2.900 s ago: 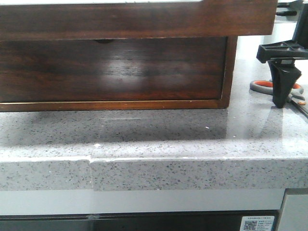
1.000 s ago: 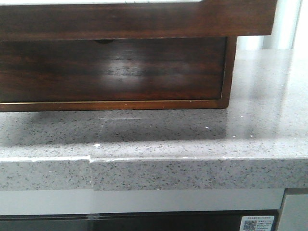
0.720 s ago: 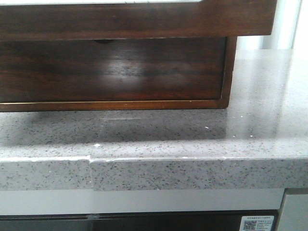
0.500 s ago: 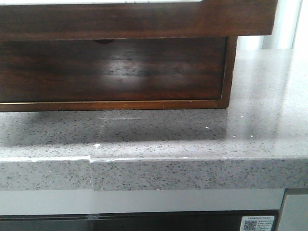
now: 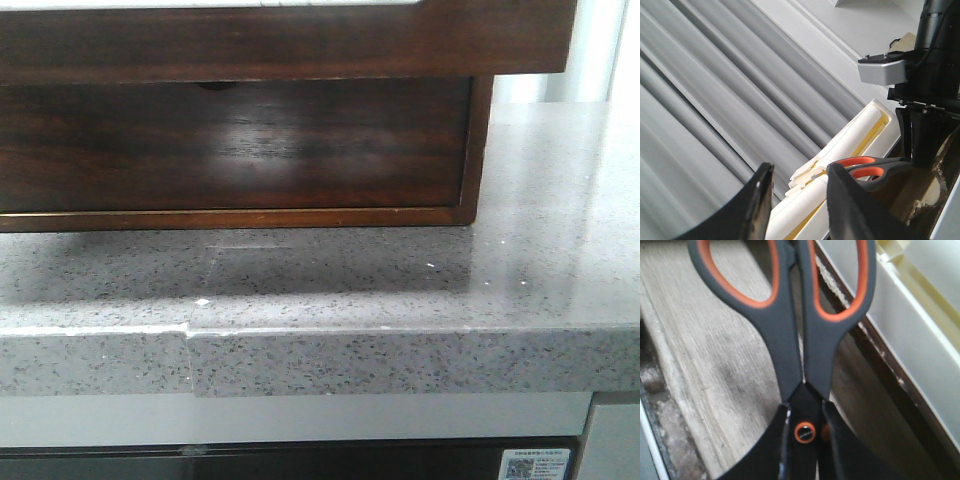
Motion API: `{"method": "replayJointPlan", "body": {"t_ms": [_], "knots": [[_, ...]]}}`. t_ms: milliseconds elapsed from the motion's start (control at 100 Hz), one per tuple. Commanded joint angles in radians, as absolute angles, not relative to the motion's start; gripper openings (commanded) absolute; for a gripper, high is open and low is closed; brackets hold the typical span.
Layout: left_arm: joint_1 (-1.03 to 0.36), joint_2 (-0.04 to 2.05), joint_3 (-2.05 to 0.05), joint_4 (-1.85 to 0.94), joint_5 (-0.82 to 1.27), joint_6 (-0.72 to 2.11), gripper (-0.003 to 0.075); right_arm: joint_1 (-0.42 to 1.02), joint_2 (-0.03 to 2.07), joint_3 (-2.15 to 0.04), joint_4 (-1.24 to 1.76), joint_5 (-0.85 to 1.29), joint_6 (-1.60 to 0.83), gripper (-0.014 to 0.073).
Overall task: Put scissors in drawer with both arms
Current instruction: 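Carry the scissors with the right gripper into the open drawer and release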
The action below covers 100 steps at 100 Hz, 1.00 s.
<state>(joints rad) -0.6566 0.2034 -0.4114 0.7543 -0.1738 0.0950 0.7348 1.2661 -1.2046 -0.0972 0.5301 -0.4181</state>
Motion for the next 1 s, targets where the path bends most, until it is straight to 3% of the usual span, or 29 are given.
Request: {"method": "replayJointPlan", "body": {"t_ms": [0, 220, 410, 480, 990], "knots": [[-0.663, 0.214, -0.444, 0.73, -0.216, 0.082, 0.0241, 0.736, 1.247, -1.233, -0.111, 0.461, -0.425, -0.0069], [-0.663, 0.214, -0.444, 0.73, -0.216, 0.082, 0.0241, 0.736, 1.255, -1.233, -0.114, 0.456, -0.425, -0.0036], [-0.663, 0.214, -0.444, 0.73, -0.216, 0.082, 0.0241, 0.736, 1.255, -1.233, -0.114, 0.456, -0.425, 0.0167], [-0.663, 0.214, -0.444, 0.73, -0.216, 0.082, 0.0241, 0.736, 1.255, -1.233, -0.114, 0.456, -0.425, 0.0206], [-0.663, 0.214, -0.444, 0.73, -0.209, 0.082, 0.0241, 0.736, 1.213, -1.233, -0.114, 0.455, -0.421, 0.0205]]}}
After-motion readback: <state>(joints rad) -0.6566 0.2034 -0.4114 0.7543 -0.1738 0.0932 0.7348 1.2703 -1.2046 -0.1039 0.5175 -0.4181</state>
